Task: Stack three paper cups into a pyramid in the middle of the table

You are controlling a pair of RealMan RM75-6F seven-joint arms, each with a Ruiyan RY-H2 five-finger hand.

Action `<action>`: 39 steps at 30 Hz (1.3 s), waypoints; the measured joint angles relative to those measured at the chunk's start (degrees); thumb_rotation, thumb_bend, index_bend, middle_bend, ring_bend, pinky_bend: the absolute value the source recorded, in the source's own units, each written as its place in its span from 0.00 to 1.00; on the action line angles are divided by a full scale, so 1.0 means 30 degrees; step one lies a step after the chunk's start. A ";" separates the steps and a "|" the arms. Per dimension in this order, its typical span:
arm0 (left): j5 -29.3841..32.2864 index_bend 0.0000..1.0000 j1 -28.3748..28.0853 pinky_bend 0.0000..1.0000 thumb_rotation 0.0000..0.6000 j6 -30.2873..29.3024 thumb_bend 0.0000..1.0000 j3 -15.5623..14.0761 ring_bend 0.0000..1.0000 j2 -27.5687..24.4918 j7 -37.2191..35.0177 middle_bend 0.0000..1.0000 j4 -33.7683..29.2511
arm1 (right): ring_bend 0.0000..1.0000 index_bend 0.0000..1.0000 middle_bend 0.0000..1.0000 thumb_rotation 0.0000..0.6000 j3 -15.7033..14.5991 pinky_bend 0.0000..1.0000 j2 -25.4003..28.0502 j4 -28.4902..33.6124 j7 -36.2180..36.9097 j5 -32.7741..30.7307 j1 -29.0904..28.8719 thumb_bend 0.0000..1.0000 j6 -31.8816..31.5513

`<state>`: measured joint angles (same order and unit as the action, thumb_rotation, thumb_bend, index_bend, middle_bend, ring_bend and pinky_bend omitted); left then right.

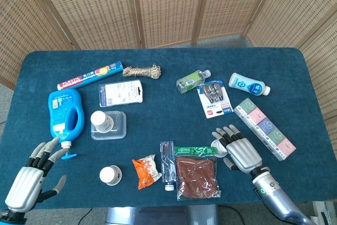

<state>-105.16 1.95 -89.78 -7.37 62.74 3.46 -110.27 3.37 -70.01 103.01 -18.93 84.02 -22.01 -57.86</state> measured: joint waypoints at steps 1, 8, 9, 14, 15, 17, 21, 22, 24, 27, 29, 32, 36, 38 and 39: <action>-0.0038 0.17 -0.0010 0.00 1.00 -0.0024 0.46 -0.0008 0.00 -0.0062 0.0049 0.00 -0.0068 | 0.00 0.00 0.00 1.00 -0.0012 0.04 -0.0049 -0.0021 -0.0104 -0.0084 -0.0056 0.43 0.0064; 0.0104 0.17 0.0027 0.00 1.00 -0.0074 0.46 -0.0073 0.00 -0.0185 0.0010 0.00 -0.0119 | 0.00 0.00 0.00 1.00 -0.0076 0.06 -0.0502 -0.0345 -0.0898 -0.0946 -0.0741 0.44 0.0865; 0.0135 0.17 0.0042 0.00 1.00 -0.0084 0.46 -0.0079 0.00 -0.0183 -0.0001 0.00 -0.0093 | 0.00 0.00 0.00 1.00 -0.0076 0.06 -0.0568 -0.0406 -0.1070 -0.1119 -0.0872 0.44 0.0988; 0.0258 0.17 0.0136 0.00 1.00 -0.0137 0.46 -0.0131 0.00 -0.0147 -0.0020 0.00 -0.0014 | 0.00 0.00 0.00 1.00 -0.0104 0.09 -0.0759 -0.0679 -0.1612 -0.1753 -0.1285 0.44 0.1360; 0.0273 0.17 0.0151 0.00 1.00 -0.0152 0.46 -0.0137 0.00 -0.0142 -0.0028 0.00 0.0003 | 0.00 0.00 0.00 1.00 -0.0129 0.10 -0.0797 -0.0747 -0.1727 -0.1893 -0.1368 0.44 0.1414; 0.0282 0.17 0.0171 0.00 1.00 -0.0187 0.46 -0.0143 0.00 -0.0124 -0.0063 0.00 0.0047 | 0.00 0.01 0.00 1.00 -0.0188 0.13 -0.0864 -0.0858 -0.1852 -0.1999 -0.1480 0.45 0.1439; 0.0291 0.17 0.0197 0.00 1.00 -0.0213 0.46 -0.0166 0.00 -0.0087 -0.0143 0.00 0.0142 | 0.00 0.07 0.00 1.00 -0.0283 0.24 -0.1014 -0.1159 -0.1972 -0.2039 -0.1692 0.45 0.1456; 0.0301 0.17 0.0202 0.00 1.00 -0.0217 0.46 -0.0169 0.00 -0.0085 -0.0153 0.00 0.0166 | 0.00 0.09 0.00 1.00 -0.0294 0.27 -0.1047 -0.1231 -0.1967 -0.2029 -0.1754 0.46 0.1481; 0.0334 0.17 0.0217 0.00 1.00 -0.0233 0.46 -0.0169 0.00 -0.0080 -0.0168 0.00 0.0197 | 0.00 0.13 0.03 1.00 -0.0312 0.34 -0.1117 -0.1441 -0.1951 -0.2007 -0.1918 0.47 0.1575; 0.0405 0.17 0.0249 0.00 1.00 -0.0257 0.46 -0.0166 0.00 -0.0069 -0.0169 0.00 0.0205 | 0.05 0.19 0.09 1.00 -0.0343 0.43 -0.1226 -0.1742 -0.1892 -0.1971 -0.2198 0.49 0.1763; 0.0452 0.17 0.0256 0.00 1.00 -0.0233 0.46 -0.0167 0.00 -0.0046 -0.0166 0.00 0.0211 | 0.08 0.22 0.11 1.00 -0.0357 0.47 -0.1274 -0.1890 -0.1832 -0.1985 -0.2336 0.50 0.1866; 0.0488 0.17 0.0246 0.00 1.00 -0.0178 0.46 -0.0168 0.00 -0.0012 -0.0142 0.00 0.0198 | 0.10 0.25 0.14 1.00 -0.0354 0.51 -0.1347 -0.2109 -0.1661 -0.2059 -0.2510 0.51 0.1980; 0.0479 0.17 0.0215 0.00 1.00 -0.0134 0.46 -0.0149 0.00 0.0017 -0.0089 0.00 0.0176 | 0.13 0.28 0.18 1.00 -0.0369 0.54 -0.1387 -0.2220 -0.1432 -0.2071 -0.2713 0.51 0.2023; 0.0482 0.16 0.0196 0.00 1.00 -0.0111 0.46 -0.0140 0.00 0.0021 -0.0093 0.00 0.0171 | 0.14 0.29 0.18 1.00 -0.0377 0.54 -0.1381 -0.2203 -0.1355 -0.2085 -0.2792 0.52 0.2020; 0.0481 0.16 0.0187 0.00 1.00 -0.0098 0.46 -0.0139 0.00 0.0024 -0.0095 0.00 0.0172 | 0.15 0.30 0.19 1.00 -0.0373 0.55 -0.1376 -0.2171 -0.1336 -0.2090 -0.2840 0.51 0.2000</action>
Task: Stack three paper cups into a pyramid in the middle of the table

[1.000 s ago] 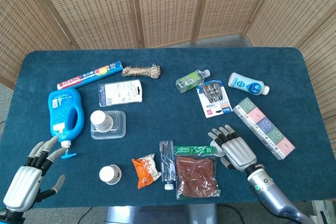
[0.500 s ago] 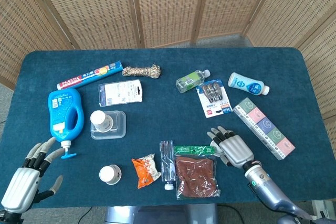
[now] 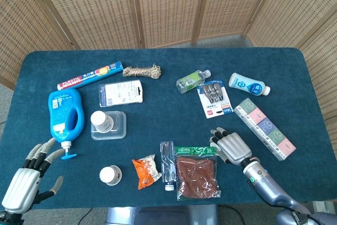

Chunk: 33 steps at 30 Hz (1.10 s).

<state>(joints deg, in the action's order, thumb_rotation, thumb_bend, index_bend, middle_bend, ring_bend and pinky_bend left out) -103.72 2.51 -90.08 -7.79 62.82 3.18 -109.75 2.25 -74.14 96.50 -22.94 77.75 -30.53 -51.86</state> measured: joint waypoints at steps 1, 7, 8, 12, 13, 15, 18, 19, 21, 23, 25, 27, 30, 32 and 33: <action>0.0001 0.16 -0.0008 0.00 1.00 0.0014 0.46 0.0001 0.00 0.0002 -0.0002 0.00 -0.0002 | 0.15 0.30 0.19 1.00 0.0004 0.55 0.0005 0.0026 0.0006 -0.0001 -0.0033 0.51 -0.0020; 0.0064 0.17 -0.0033 0.00 1.00 0.0058 0.46 0.0013 0.00 0.0030 -0.0046 0.00 0.0025 | 0.19 0.33 0.21 1.00 0.0008 0.56 0.0094 0.0325 -0.0043 -0.0003 -0.0209 0.51 -0.0167; 0.0042 0.17 -0.0038 0.00 1.00 0.0047 0.46 0.0018 0.00 0.0048 -0.0083 0.00 0.0046 | 0.19 0.33 0.22 1.00 0.0008 0.56 0.0104 0.0352 -0.0088 -0.0028 -0.0238 0.51 -0.0177; -0.0010 0.17 -0.0031 0.00 1.00 -0.0041 0.46 0.0041 0.00 0.0125 -0.0157 0.00 0.0153 | 0.21 0.34 0.23 1.00 0.0029 0.58 0.0109 0.0464 -0.0139 -0.0232 -0.0352 0.51 -0.0231; -0.0016 0.17 -0.0032 0.00 1.00 -0.0047 0.46 0.0042 0.00 0.0131 -0.0169 0.00 0.0155 | 0.22 0.35 0.24 1.00 0.0030 0.58 0.0104 0.0461 -0.0163 -0.0281 -0.0373 0.51 -0.0228; -0.0050 0.17 -0.0032 0.00 1.00 -0.0068 0.46 0.0039 0.00 0.0139 -0.0182 0.00 0.0165 | 0.24 0.36 0.26 1.00 0.0024 0.60 0.0080 0.0411 -0.0234 -0.0442 -0.0430 0.52 -0.0193; -0.0065 0.17 -0.0029 0.00 1.00 -0.0076 0.46 0.0024 0.00 0.0128 -0.0175 0.00 0.0156 | 0.27 0.39 0.29 1.00 0.0001 0.62 0.0028 0.0293 -0.0184 -0.0623 -0.0493 0.52 -0.0152; -0.0064 0.17 -0.0029 0.00 1.00 -0.0073 0.46 0.0024 0.00 0.0131 -0.0154 0.00 0.0147 | 0.27 0.40 0.30 1.00 -0.0014 0.62 0.0017 0.0245 -0.0155 -0.0642 -0.0504 0.52 -0.0154; -0.0091 0.17 -0.0031 0.00 1.00 -0.0074 0.46 0.0026 0.00 0.0141 -0.0108 0.00 0.0104 | 0.28 0.40 0.30 1.00 -0.0054 0.63 -0.0008 0.0160 -0.0093 -0.0657 -0.0520 0.52 -0.0206; -0.0109 0.17 -0.0037 0.00 1.00 -0.0058 0.46 0.0020 0.00 0.0148 -0.0058 0.00 0.0065 | 0.28 0.40 0.30 1.00 -0.0067 0.63 -0.0013 0.0155 -0.0004 -0.0637 -0.0525 0.52 -0.0265; -0.0130 0.17 -0.0044 0.00 1.00 -0.0040 0.46 0.0011 0.00 0.0144 -0.0015 0.00 0.0034 | 0.28 0.40 0.31 1.00 -0.0067 0.63 -0.0005 0.0185 0.0156 -0.0531 -0.0525 0.52 -0.0382; -0.0153 0.17 -0.0056 0.00 1.00 -0.0031 0.46 0.0016 0.00 0.0139 0.0037 0.00 -0.0010 | 0.29 0.41 0.32 1.00 -0.0058 0.64 0.0042 0.0287 0.0355 -0.0378 -0.0536 0.53 -0.0493; -0.0215 0.17 -0.0057 0.00 1.00 -0.0046 0.46 0.0003 0.00 0.0120 0.0069 0.00 -0.0057 | 0.30 0.42 0.33 1.00 -0.0001 0.65 0.0138 0.0430 0.0553 -0.0229 -0.0590 0.53 -0.0646; -0.0229 0.17 -0.0037 0.00 1.00 -0.0091 0.46 -0.0005 0.00 0.0086 0.0092 0.00 -0.0084 | 0.30 0.42 0.33 1.00 0.0038 0.65 0.0163 0.0497 0.0648 -0.0187 -0.0611 0.53 -0.0716; -0.0222 0.17 -0.0025 0.00 1.00 -0.0107 0.46 -0.0008 0.00 0.0072 0.0092 0.00 -0.0084 | 0.30 0.42 0.33 1.00 0.0068 0.65 0.0174 0.0562 0.0746 -0.0159 -0.0623 0.53 -0.0760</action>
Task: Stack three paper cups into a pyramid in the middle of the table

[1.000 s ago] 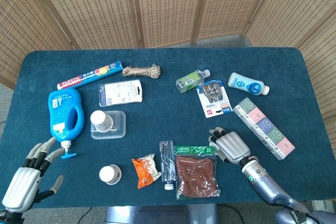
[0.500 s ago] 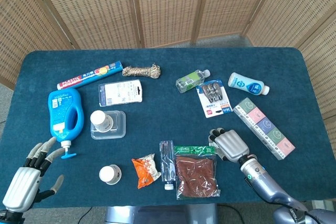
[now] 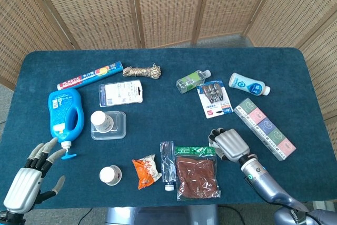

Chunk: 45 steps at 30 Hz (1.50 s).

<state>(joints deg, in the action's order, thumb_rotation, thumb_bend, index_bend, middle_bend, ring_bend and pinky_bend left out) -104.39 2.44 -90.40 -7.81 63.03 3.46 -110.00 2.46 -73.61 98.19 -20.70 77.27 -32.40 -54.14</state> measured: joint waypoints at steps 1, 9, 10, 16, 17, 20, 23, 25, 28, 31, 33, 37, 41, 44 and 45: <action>0.0007 0.17 0.0007 0.00 1.00 -0.0010 0.46 -0.0001 0.00 -0.0009 -0.0003 0.00 0.0006 | 0.30 0.42 0.33 1.00 0.0030 0.65 0.0011 0.0070 0.0086 0.0021 -0.0014 0.53 -0.0030; -0.0083 0.17 -0.0004 0.00 1.00 -0.0012 0.46 -0.0025 0.00 -0.0044 0.0013 0.00 -0.0003 | 0.30 0.42 0.33 1.00 0.0697 0.65 -0.0064 0.0920 0.0401 -0.0114 -0.0578 0.53 -0.0022; -0.0076 0.17 -0.0004 0.00 1.00 -0.0003 0.46 -0.0028 0.00 -0.0044 0.0016 0.00 -0.0001 | 0.30 0.42 0.33 1.00 0.0788 0.65 -0.0098 0.1030 0.0353 -0.0179 -0.0676 0.53 0.0011; 0.0031 0.17 -0.0025 0.00 1.00 0.0081 0.46 -0.0035 0.00 0.0005 -0.0076 0.00 0.0105 | 0.30 0.42 0.33 1.00 0.1356 0.65 -0.0453 0.1690 -0.0604 -0.0977 -0.1463 0.53 0.0384; 0.0078 0.17 -0.0025 0.00 1.00 0.0091 0.46 -0.0031 0.00 0.0017 -0.0111 0.00 0.0131 | 0.30 0.42 0.33 1.00 0.1444 0.65 -0.0547 0.1764 -0.0805 -0.1177 -0.1624 0.53 0.0480; 0.0205 0.17 -0.0024 0.00 1.00 0.0109 0.46 -0.0022 0.00 0.0029 -0.0253 0.00 0.0253 | 0.30 0.42 0.33 1.00 0.1754 0.65 -0.0965 0.1898 -0.1484 -0.1973 -0.2232 0.53 0.0842; 0.0357 0.17 -0.0031 0.00 1.00 0.0132 0.46 -0.0001 0.00 0.0026 -0.0390 0.00 0.0366 | 0.30 0.42 0.33 1.00 0.2064 0.65 -0.1493 0.1856 -0.2217 -0.2947 -0.2928 0.53 0.1215; 0.0428 0.17 -0.0033 0.00 1.00 0.0130 0.46 0.0015 0.00 0.0007 -0.0472 0.00 0.0417 | 0.30 0.42 0.33 1.00 0.2257 0.65 -0.1874 0.1727 -0.2728 -0.3648 -0.3416 0.53 0.1432; 0.0532 0.17 -0.0025 0.00 1.00 0.0101 0.46 0.0045 0.00 -0.0015 -0.0570 0.00 0.0473 | 0.30 0.42 0.32 1.00 0.2497 0.65 -0.2408 0.1408 -0.3393 -0.4673 -0.4091 0.53 0.1652; 0.0603 0.17 -0.0010 0.00 1.00 0.0069 0.46 0.0071 0.00 -0.0013 -0.0613 0.00 0.0534 | 0.30 0.42 0.32 1.00 0.2703 0.65 -0.2900 0.0940 -0.3994 -0.5704 -0.4750 0.53 0.1787; 0.0651 0.17 0.0007 0.00 1.00 0.0070 0.46 0.0061 0.00 -0.0003 -0.0656 0.00 0.0571 | 0.30 0.42 0.32 1.00 0.2831 0.65 -0.3203 0.0608 -0.4317 -0.6409 -0.5186 0.53 0.1856; 0.0749 0.17 0.0033 0.00 1.00 0.0082 0.46 0.0044 0.00 0.0031 -0.0761 0.00 0.0665 | 0.30 0.41 0.32 1.00 0.3013 0.65 -0.3677 -0.0048 -0.4859 -0.7564 -0.6029 0.53 0.1960; 0.0814 0.17 0.0090 0.00 1.00 0.0002 0.46 0.0045 0.00 0.0021 -0.0810 0.00 0.0703 | 0.30 0.41 0.32 1.00 0.3183 0.65 -0.4006 -0.0591 -0.5198 -0.8469 -0.6807 0.53 0.1997; 0.0858 0.17 0.0121 0.00 1.00 -0.0026 0.46 0.0037 0.00 -0.0005 -0.0849 0.00 0.0735 | 0.30 0.41 0.32 1.00 0.3253 0.64 -0.4166 -0.0972 -0.5354 -0.8947 -0.7243 0.53 0.1977; 0.0867 0.17 0.0124 0.00 1.00 -0.0028 0.46 0.0037 0.00 -0.0009 -0.0858 0.00 0.0743 | 0.30 0.41 0.32 1.00 0.3262 0.64 -0.4217 -0.1100 -0.5402 -0.9115 -0.7396 0.53 0.1960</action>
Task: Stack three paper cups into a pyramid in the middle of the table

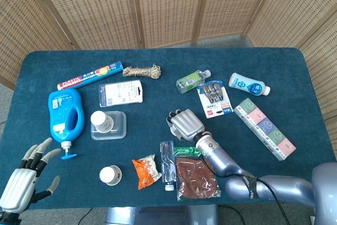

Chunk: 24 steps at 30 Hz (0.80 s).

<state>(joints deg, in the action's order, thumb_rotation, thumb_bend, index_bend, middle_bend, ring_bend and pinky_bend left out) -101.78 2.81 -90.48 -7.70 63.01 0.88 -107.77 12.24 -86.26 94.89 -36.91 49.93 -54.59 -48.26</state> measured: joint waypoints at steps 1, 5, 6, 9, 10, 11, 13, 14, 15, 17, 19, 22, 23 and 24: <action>0.0013 0.17 0.0005 0.00 1.00 -0.0006 0.46 0.0001 0.00 -0.0003 -0.0019 0.00 0.0011 | 0.30 0.41 0.32 1.00 0.0001 0.63 -0.0043 -0.0099 -0.0014 -0.0106 -0.0103 0.53 -0.0015; 0.0045 0.17 0.0022 0.00 1.00 -0.0015 0.46 0.0004 0.00 0.0002 -0.0054 0.00 0.0043 | 0.29 0.41 0.32 1.00 -0.0067 0.61 -0.0233 -0.0583 0.0008 -0.0527 -0.0423 0.53 -0.0027; 0.0052 0.17 0.0025 0.00 1.00 -0.0007 0.46 0.0000 0.00 0.0002 -0.0042 0.00 0.0043 | 0.29 0.41 0.32 1.00 -0.0121 0.61 -0.0311 -0.0735 0.0021 -0.0653 -0.0520 0.53 -0.0022; 0.0071 0.17 0.0032 0.00 1.00 0.0014 0.46 -0.0012 0.00 -0.0011 -0.0035 0.00 0.0031 | 0.28 0.41 0.32 1.00 -0.0287 0.60 -0.0532 -0.1083 0.0087 -0.0861 -0.0702 0.52 -0.0001; 0.0069 0.17 0.0031 0.00 1.00 0.0016 0.46 -0.0012 0.00 -0.0014 -0.0032 0.00 0.0030 | 0.28 0.41 0.32 1.00 -0.0333 0.60 -0.0611 -0.1196 0.0103 -0.0926 -0.0756 0.52 0.0006; 0.0066 0.17 0.0028 0.00 1.00 0.0022 0.46 -0.0010 0.00 -0.0018 -0.0019 0.00 0.0024 | 0.28 0.41 0.32 1.00 -0.0377 0.60 -0.0705 -0.1316 0.0116 -0.0989 -0.0816 0.53 0.0010; 0.0052 0.17 0.0027 0.00 1.00 0.0013 0.46 -0.0005 0.00 -0.0030 -0.0010 0.00 0.0005 | 0.27 0.40 0.32 1.00 -0.0450 0.59 -0.0945 -0.1590 0.0166 -0.1145 -0.0959 0.52 0.0028; 0.0043 0.17 0.0034 0.00 1.00 -0.0005 0.46 -0.0005 0.00 -0.0044 0.0002 0.00 -0.0011 | 0.27 0.40 0.32 1.00 -0.0475 0.58 -0.1036 -0.1707 0.0185 -0.1212 -0.1022 0.52 0.0036; 0.0037 0.17 0.0046 0.00 1.00 -0.0030 0.46 -0.0007 0.00 -0.0054 0.0003 0.00 -0.0015 | 0.27 0.40 0.32 1.00 -0.0507 0.58 -0.1150 -0.1859 0.0208 -0.1295 -0.1105 0.52 0.0039; 0.0048 0.17 0.0093 0.00 1.00 -0.0078 0.46 -0.0026 0.00 -0.0072 -0.0026 0.00 0.0007 | 0.26 0.40 0.31 1.00 -0.0560 0.57 -0.1286 -0.2043 0.0235 -0.1438 -0.1231 0.52 0.0044; 0.0081 0.17 0.0112 0.00 1.00 -0.0082 0.46 -0.0036 0.00 -0.0069 -0.0059 0.00 0.0038 | 0.26 0.40 0.31 1.00 -0.0601 0.57 -0.1402 -0.2149 0.0265 -0.1576 -0.1363 0.52 0.0008; 0.0110 0.17 0.0116 0.00 1.00 -0.0045 0.46 -0.0053 0.00 -0.0040 -0.0146 0.00 0.0109 | 0.23 0.38 0.30 1.00 -0.0674 0.55 -0.1511 -0.2193 0.0246 -0.1722 -0.1485 0.52 -0.0066; 0.0096 0.17 0.0113 0.00 1.00 -0.0049 0.46 -0.0053 0.00 -0.0031 -0.0172 0.00 0.0135 | 0.22 0.38 0.30 1.00 -0.0703 0.54 -0.1532 -0.2211 0.0205 -0.1789 -0.1523 0.51 -0.0082; 0.0089 0.17 0.0116 0.00 1.00 -0.0064 0.46 -0.0051 0.00 -0.0027 -0.0194 0.00 0.0159 | 0.20 0.37 0.29 1.00 -0.0737 0.53 -0.1552 -0.2220 0.0160 -0.1894 -0.1571 0.51 -0.0112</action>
<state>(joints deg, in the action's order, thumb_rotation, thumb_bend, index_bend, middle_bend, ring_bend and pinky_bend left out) -101.52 3.16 -90.67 -7.85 62.92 0.30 -107.30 10.03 -90.92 88.23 -36.42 44.24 -59.30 -48.59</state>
